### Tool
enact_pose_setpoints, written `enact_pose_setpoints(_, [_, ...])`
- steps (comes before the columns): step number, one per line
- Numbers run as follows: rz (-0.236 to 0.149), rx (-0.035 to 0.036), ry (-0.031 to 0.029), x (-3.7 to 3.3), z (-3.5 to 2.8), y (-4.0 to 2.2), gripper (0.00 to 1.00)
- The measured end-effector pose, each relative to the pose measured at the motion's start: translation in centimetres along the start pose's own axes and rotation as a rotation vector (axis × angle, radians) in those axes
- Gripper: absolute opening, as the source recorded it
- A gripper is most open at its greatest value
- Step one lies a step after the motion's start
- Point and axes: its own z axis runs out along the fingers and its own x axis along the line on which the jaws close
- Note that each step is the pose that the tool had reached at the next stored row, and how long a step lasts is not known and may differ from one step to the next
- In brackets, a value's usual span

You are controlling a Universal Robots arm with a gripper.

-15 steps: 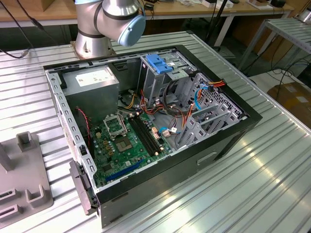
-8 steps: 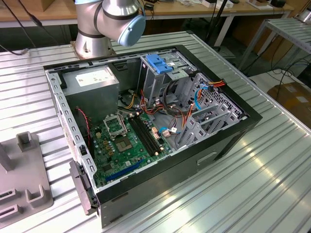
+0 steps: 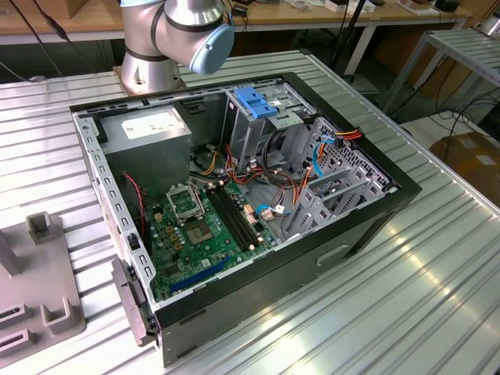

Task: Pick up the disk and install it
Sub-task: 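Pick up the disk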

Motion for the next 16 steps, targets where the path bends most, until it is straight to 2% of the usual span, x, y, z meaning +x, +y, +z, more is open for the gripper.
enact_pose_setpoints(3, [0.000,0.0000,0.0001,0.00,-0.89,0.00,0.37])
enact_pose_setpoints(8, [0.000,-0.0001,0.0001,-0.02,-2.75,0.01,0.37])
enact_pose_setpoints(11, [0.000,-0.0001,0.0001,-0.03,-3.57,0.00,0.37])
enact_pose_setpoints(16, [0.000,-0.0001,0.0001,-0.03,-3.60,0.00,0.37])
